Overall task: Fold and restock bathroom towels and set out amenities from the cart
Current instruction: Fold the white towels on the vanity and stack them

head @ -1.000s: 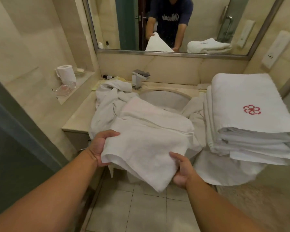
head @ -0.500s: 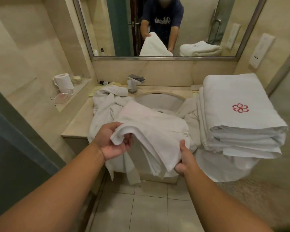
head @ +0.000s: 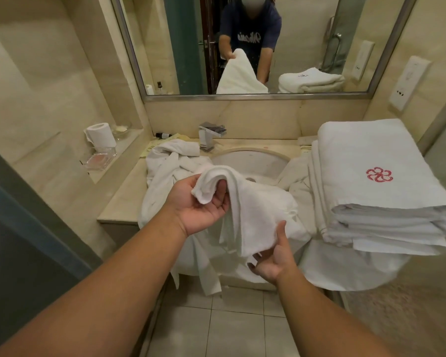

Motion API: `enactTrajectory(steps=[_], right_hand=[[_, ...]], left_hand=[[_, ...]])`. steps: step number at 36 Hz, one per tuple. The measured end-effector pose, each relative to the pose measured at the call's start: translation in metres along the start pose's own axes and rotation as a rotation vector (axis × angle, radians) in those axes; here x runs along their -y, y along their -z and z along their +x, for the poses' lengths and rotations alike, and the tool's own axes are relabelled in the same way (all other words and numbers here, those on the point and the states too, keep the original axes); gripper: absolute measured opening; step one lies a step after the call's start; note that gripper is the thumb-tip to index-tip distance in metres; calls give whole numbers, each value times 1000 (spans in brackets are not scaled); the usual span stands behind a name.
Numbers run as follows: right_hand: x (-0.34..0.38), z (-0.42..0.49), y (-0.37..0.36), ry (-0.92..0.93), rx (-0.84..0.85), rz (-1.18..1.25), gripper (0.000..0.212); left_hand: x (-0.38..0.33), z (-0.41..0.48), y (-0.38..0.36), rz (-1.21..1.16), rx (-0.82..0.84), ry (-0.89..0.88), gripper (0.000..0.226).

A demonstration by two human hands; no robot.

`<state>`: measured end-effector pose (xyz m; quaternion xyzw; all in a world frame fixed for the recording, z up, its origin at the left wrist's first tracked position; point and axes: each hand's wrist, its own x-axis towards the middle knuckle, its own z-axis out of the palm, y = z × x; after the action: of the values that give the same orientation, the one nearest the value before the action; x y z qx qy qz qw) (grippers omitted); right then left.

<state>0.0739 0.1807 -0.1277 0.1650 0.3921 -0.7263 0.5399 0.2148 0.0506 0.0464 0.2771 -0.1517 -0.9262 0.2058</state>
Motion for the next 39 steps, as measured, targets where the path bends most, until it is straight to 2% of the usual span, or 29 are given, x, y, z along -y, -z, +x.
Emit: enactTrajectory(steps=[4, 7, 9, 13, 15, 18, 22, 24, 26, 28, 30, 33, 35, 37, 39], right_hand=[[-4, 1, -7, -67, 114, 66, 94], [-2, -8, -8, -133, 200, 125, 72], [2, -11, 0, -136, 195, 118, 60], [21, -14, 22, -127, 186, 20, 72], [33, -23, 26, -148, 185, -55, 64], [56, -34, 31, -114, 83, -238, 48], [82, -50, 41, -50, -68, -760, 29], [91, -57, 49, 3, -119, -954, 39], [93, -60, 50, 101, -158, -1130, 55], [93, -65, 46, 227, -189, -1387, 77], [91, -70, 43, 270, -145, -1474, 93], [89, -79, 37, 236, -27, -1585, 102], [93, -82, 34, 194, 48, -1614, 101], [99, -86, 28, 87, 73, -1503, 93], [107, -88, 23, -80, 6, -1238, 75]], left_hand=[[-4, 5, -6, -3, -16, -18, 29], [-10, 6, -5, 6, -35, -33, 30], [-15, 3, -3, 45, -63, -32, 30], [-26, -7, 6, 232, -203, -15, 33], [-31, -16, 12, 374, -272, 32, 34], [-37, -29, 21, 576, -416, 105, 31], [-36, -43, 40, 870, -557, 134, 34], [-22, -55, 45, 1009, -624, 135, 12], [-8, -60, 59, 1145, -729, 113, 3], [0, -53, 85, 1325, -790, 57, 24], [3, -45, 108, 1437, -808, 16, 34], [8, -52, 108, 1428, -800, 1, 38], [5, -49, 114, 1318, -784, 37, 35], [-5, -44, 119, 1119, -763, 91, 30], [-17, -41, 112, 949, -668, 120, 38]])
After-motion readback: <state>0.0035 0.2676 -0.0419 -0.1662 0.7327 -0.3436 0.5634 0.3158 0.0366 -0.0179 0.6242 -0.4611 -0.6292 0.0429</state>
